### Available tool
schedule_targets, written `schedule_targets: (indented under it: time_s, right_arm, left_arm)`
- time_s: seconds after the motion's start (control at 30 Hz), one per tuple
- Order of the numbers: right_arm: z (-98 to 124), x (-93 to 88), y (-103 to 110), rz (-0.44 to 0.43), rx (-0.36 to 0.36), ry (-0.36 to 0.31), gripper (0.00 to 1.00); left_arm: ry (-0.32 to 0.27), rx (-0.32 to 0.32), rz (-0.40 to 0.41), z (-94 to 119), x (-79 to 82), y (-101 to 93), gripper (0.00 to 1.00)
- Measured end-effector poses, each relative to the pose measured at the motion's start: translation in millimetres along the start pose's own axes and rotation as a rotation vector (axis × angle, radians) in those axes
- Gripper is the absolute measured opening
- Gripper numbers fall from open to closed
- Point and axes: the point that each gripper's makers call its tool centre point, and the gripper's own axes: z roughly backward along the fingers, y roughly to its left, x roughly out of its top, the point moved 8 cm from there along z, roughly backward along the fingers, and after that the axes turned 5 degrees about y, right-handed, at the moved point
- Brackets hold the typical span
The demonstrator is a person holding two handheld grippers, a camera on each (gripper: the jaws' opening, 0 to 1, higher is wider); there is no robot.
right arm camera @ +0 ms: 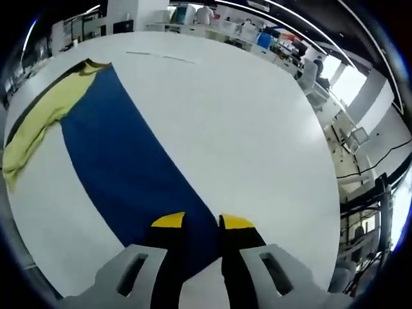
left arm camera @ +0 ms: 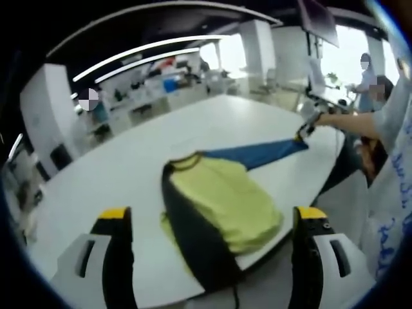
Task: Fold the garment on the visible template until the final outline fits inside the template.
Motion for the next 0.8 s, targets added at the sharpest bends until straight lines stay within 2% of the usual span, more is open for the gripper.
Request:
schedule_targets:
  time_s: [0.2, 0.43, 0.57, 0.8]
  right_arm:
    - [4, -1.8, -1, -0.018, 0.002, -0.018, 0.34]
    - [19, 1.1, 16, -0.017, 0.004, -0.086, 0.47]
    - [20, 1.6, 24, -0.016, 0.032, -0.099, 0.6]
    - [27, 7.4, 39, -0.012, 0.032, -0.137, 0.72]
  left_arm:
    - [0.009, -0.004, -0.009, -1, -3.5, -0.3, 0.99]
    - [-0.002, -0.017, -0.002, -1, -6.2, 2.2, 0.99]
    - [-0.007, -0.03, -0.002, -1, -8.2, 1.3, 0.99]
    - [-0.016, -0.029, -0.007, 6, -11.5, 5.6, 0.99]
